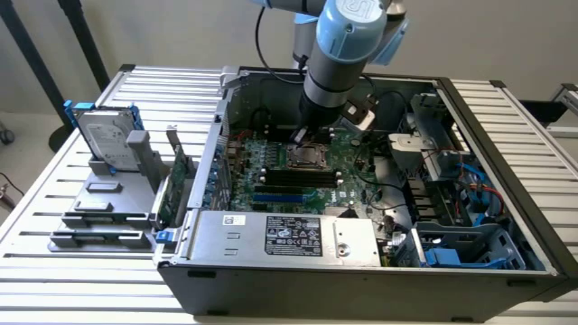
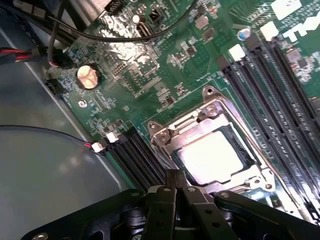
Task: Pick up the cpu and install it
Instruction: 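Install the first cpu locking lever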
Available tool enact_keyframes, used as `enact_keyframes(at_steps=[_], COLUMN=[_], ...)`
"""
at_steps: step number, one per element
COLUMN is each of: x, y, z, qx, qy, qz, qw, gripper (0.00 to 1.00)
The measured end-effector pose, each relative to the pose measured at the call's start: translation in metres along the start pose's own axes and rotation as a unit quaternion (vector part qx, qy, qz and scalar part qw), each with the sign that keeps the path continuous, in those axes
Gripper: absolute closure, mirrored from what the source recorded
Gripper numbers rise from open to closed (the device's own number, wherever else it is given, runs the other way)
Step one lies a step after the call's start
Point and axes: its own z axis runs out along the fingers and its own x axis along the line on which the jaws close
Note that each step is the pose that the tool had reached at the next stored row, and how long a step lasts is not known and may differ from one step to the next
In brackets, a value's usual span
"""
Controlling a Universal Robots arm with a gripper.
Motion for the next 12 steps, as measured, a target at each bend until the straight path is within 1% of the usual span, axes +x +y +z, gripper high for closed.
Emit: enact_keyframes(at_steps=[7, 12], x=[-0.017, -0.029], y=[-0.0037, -0.0049], z=[-0.0124, -0.0235], qx=[0.0000, 0.0000], qy=[0.0000, 0.0000], qz=[0.000, 0.000], qw=[1.0000, 1.0000], gripper=[0.89, 0.89])
